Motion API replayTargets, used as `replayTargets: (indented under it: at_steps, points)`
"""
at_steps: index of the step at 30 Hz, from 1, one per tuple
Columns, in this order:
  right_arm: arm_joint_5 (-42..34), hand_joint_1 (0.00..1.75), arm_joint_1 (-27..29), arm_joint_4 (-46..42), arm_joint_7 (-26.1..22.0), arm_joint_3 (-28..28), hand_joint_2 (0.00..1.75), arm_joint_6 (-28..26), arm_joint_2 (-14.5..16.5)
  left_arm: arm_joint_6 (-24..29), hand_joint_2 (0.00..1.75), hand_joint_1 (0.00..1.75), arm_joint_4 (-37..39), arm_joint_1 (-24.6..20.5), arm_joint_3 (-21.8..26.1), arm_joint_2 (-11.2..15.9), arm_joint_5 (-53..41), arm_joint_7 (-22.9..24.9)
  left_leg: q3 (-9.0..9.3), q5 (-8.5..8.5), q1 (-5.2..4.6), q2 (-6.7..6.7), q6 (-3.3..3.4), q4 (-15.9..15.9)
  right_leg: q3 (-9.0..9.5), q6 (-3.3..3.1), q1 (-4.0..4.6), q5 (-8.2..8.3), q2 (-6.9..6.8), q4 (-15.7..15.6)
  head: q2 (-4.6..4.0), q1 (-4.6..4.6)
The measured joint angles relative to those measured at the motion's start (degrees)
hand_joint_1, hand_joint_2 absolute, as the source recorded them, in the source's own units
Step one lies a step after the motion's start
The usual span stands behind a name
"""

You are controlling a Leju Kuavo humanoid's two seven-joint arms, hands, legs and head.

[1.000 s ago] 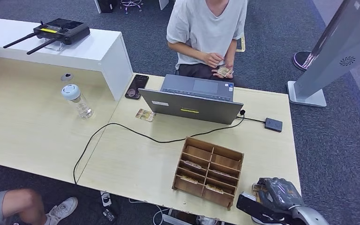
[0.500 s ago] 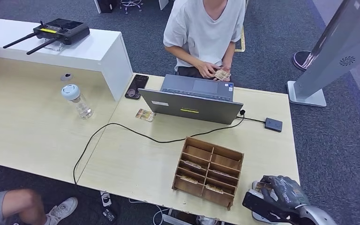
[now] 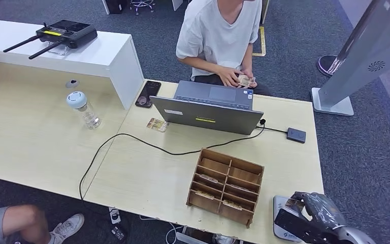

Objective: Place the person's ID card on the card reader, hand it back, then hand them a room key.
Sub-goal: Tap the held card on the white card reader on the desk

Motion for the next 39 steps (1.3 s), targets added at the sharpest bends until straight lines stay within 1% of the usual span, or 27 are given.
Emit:
replayTargets:
  at_steps: [3,9,16,20,26,39]
  points:
    - [-1.4,1.75,1.0,-0.4,-0.8,-1.3,1.75,0.1,-0.6,0.1,0.0,0.0,0.0,0.0,0.0,0.0,0.0,-0.1,-0.01,0.0,0.0,0.0,0.0,0.0,0.0,0.0,0.0,0.0,0.0,0.0,0.0,0.0]
    - [-1.5,1.75,1.8,-0.9,-0.8,-3.0,1.75,0.1,-0.9,0.1,0.0,0.0,0.0,0.1,0.0,0.0,0.0,-0.1,-0.01,0.0,0.0,0.02,0.0,0.0,-0.01,0.0,0.0,0.0,0.0,0.0,0.0,0.0]
    - [2.0,1.75,1.8,-0.7,0.7,-2.7,1.75,0.3,-0.7,0.1,0.0,0.0,0.0,0.1,0.0,0.0,0.0,-0.1,-0.01,0.0,0.0,0.01,0.0,0.0,-0.01,0.0,0.0,0.0,0.0,0.0,0.0,0.0]
    - [4.8,1.75,1.1,0.1,2.1,-1.5,1.75,0.1,0.0,0.1,0.0,0.0,0.0,0.0,0.0,0.0,-0.1,-0.1,-0.01,0.0,0.01,0.02,0.0,0.0,0.0,0.0,0.01,0.0,0.01,0.0,0.0,0.01]
    - [7.2,1.75,0.0,1.7,2.8,0.2,1.75,-0.4,1.4,0.0,0.0,0.0,0.0,-0.1,0.0,0.0,-0.2,-0.3,-0.01,0.0,0.01,0.02,0.0,0.0,0.0,0.0,0.01,0.0,0.0,0.0,0.0,0.0]
    - [8.4,1.75,-1.6,4.0,3.1,2.5,1.75,-0.4,3.5,-0.2,0.0,0.0,0.0,-0.2,0.0,-0.1,-0.3,-0.5,0.0,0.0,0.01,0.02,0.0,0.0,0.0,0.0,0.01,0.0,0.0,0.0,0.0,0.0]
